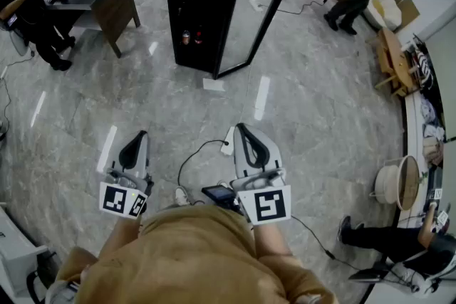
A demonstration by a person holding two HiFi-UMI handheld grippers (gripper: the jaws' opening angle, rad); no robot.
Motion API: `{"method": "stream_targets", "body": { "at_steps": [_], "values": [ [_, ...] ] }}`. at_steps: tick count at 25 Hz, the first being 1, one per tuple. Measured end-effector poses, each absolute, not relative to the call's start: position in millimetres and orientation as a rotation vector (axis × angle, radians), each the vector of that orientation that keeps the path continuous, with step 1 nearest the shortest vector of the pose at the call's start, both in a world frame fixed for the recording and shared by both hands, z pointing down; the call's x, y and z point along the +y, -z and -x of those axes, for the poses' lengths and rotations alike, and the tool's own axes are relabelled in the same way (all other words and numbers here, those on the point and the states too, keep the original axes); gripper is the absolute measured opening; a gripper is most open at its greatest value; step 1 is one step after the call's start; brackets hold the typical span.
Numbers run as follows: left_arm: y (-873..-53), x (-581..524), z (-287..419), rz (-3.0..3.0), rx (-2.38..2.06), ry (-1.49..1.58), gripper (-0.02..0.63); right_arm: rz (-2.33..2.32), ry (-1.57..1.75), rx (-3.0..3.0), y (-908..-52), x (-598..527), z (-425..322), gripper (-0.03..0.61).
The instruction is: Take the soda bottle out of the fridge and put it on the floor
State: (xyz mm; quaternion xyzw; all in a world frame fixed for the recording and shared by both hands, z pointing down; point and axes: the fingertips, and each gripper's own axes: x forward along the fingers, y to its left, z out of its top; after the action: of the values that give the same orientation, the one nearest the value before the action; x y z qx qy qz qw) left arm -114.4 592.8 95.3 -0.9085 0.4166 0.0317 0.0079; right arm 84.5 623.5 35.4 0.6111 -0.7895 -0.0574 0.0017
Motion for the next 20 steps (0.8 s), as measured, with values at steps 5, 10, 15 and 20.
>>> {"method": "stream_targets", "body": {
  "at_steps": [5,10,15,20],
  "values": [
    [-89,593,84,2.821,1.285,-0.087,0.002,-1.899,0.185,-2.493,-31,618,-109,0.000],
    [-99,588,74,2.832,1.309,-0.048,0.002,-1.877,0.163,-2.524,-37,607,-114,0.000],
    [-103,577,68,2.825,1.342,-0.020,0.002,-1.853,0.139,-2.587,-38,596,-119,0.000],
    [-100,568,35,2.770,1.329,-0.002,0.002,-1.826,0.201,-2.625,-30,586,-147,0.002]
  ]
}}
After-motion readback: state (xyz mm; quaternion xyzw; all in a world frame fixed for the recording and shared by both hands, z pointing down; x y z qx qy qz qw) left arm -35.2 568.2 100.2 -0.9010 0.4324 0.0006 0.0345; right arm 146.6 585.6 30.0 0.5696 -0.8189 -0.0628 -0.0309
